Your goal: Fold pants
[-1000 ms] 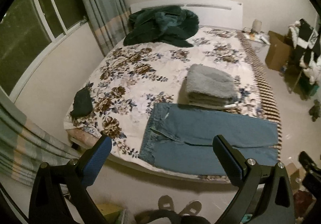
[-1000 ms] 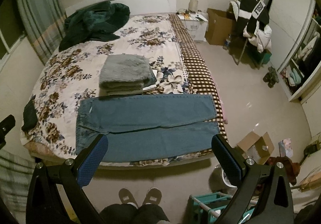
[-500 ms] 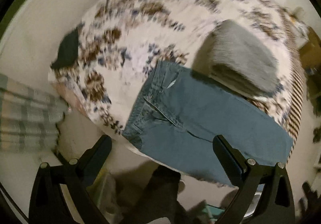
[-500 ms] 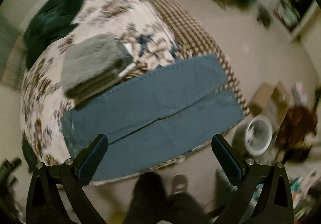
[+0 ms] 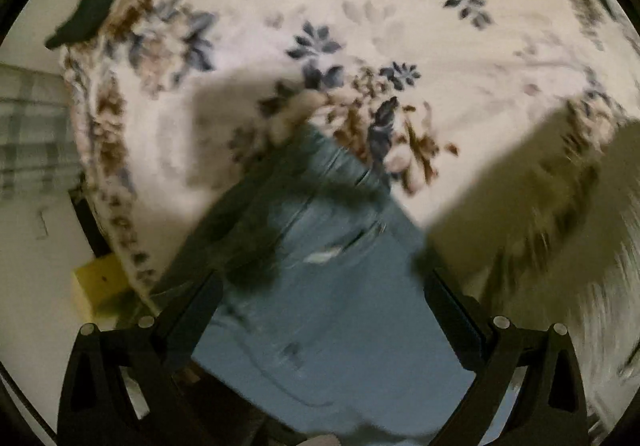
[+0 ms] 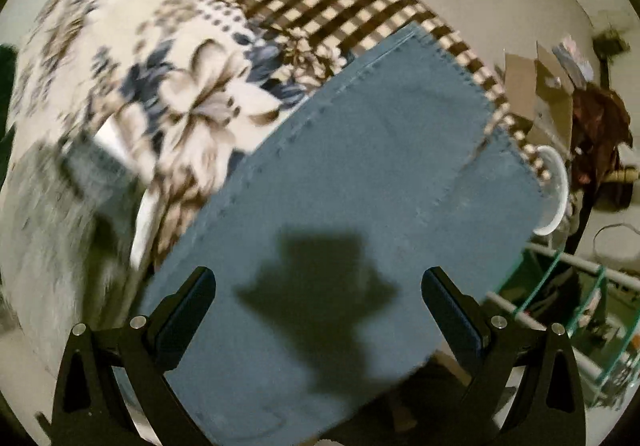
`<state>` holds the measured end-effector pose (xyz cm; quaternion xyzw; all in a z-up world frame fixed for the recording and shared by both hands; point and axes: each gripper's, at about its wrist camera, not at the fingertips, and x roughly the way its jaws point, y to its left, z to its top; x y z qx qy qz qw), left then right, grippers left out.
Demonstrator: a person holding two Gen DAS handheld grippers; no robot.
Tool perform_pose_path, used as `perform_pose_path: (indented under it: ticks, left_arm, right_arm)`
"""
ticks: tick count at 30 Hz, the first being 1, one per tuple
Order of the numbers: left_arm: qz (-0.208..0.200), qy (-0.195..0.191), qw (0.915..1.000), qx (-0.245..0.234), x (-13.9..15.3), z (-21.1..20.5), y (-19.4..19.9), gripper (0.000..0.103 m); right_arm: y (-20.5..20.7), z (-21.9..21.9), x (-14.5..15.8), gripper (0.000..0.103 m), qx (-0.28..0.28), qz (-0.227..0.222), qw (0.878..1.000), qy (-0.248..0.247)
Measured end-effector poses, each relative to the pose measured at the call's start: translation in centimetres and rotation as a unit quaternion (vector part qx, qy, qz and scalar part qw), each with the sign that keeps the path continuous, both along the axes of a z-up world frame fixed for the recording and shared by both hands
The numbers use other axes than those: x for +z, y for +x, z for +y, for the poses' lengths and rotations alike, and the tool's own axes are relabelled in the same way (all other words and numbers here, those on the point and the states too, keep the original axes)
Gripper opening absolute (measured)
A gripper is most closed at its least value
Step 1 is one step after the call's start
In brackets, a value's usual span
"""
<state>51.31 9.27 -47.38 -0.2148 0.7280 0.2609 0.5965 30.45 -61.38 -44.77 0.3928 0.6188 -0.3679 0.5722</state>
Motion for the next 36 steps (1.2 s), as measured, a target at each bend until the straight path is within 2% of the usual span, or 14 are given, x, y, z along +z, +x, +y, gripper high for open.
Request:
perform_pose_path:
  ticks: [4, 8, 9, 11, 12, 13, 14, 15, 16, 18, 21, 29, 32, 36]
  left_arm:
    - [0.030, -0.018, 0.9991, 0.024, -5.2, 0.3, 2.5, 0.103]
    - [0.047, -0.001, 0.9985, 0.027, -7.6, 0.8, 3.1, 0.100]
    - [0.050, 0.009, 0.9984, 0.025, -7.9, 1.0, 3.1, 0.094]
    - [0.048, 0.014, 0.9985, 0.023, -8.6, 1.3, 3.1, 0.059]
    - [0.041, 0.011, 0.9988, 0.026, -8.7, 1.4, 2.9, 0.054]
    - [0.014, -0.004, 0.9995, 0.030, -8.4, 1.5, 2.6, 0.038]
    - [-0.004, -0.009, 0.9996, 0.027, -8.0, 1.4, 2.4, 0.026]
    - [-0.016, -0.008, 0.9996, 0.021, -7.5, 1.3, 2.2, 0.024]
    - [-0.032, -0.007, 0.9993, 0.016, -6.6, 1.2, 1.9, 0.020]
    - [-0.054, -0.004, 0.9985, 0.012, -5.0, 1.1, 1.3, 0.019]
    - [-0.091, -0.012, 0.9958, 0.009, -2.5, 1.7, -0.4, 0.018]
    - [-0.196, -0.036, 0.9798, -0.008, 5.2, 4.4, -10.4, 0.016]
    - [-0.213, -0.036, 0.9763, -0.009, 6.2, 4.4, -16.0, 0.015]
    - [-0.197, -0.030, 0.9799, -0.001, 4.9, 5.5, -23.4, 0.015]
  right_arm:
    - [2.4, -2.5, -4.4, 0.103, -0.037, 0.012, 0.999, 0.000]
    - [5.0, -4.8, -9.0, 0.103, -0.074, 0.027, 0.997, -0.005]
    - [5.3, -5.0, -9.6, 0.103, -0.078, 0.029, 0.997, -0.005]
    - [6.1, -5.5, -11.4, 0.100, -0.087, 0.041, 0.995, -0.002]
    - [6.4, -5.5, -11.9, 0.095, -0.092, 0.039, 0.995, 0.002]
    - [6.7, -5.5, -12.6, 0.091, -0.093, 0.039, 0.995, 0.007]
    - [7.1, -5.5, -13.1, 0.076, -0.091, 0.042, 0.995, 0.009]
    - [7.2, -5.3, -13.4, 0.064, -0.089, 0.039, 0.995, 0.010]
    - [7.3, -5.2, -13.4, 0.058, -0.084, 0.038, 0.996, 0.009]
    - [7.9, -4.8, -13.1, 0.019, -0.066, 0.025, 0.997, -0.001]
    - [7.7, -4.0, -11.5, 0.009, -0.051, 0.007, 0.999, -0.011]
    - [3.6, -2.0, -4.6, 0.005, -0.023, -0.083, 0.996, -0.005]
    - [0.0, -0.8, -2.2, 0.005, -0.009, -0.109, 0.994, -0.003]
    - [-9.2, -1.2, 0.0, 0.005, 0.012, -0.117, 0.993, 0.000]
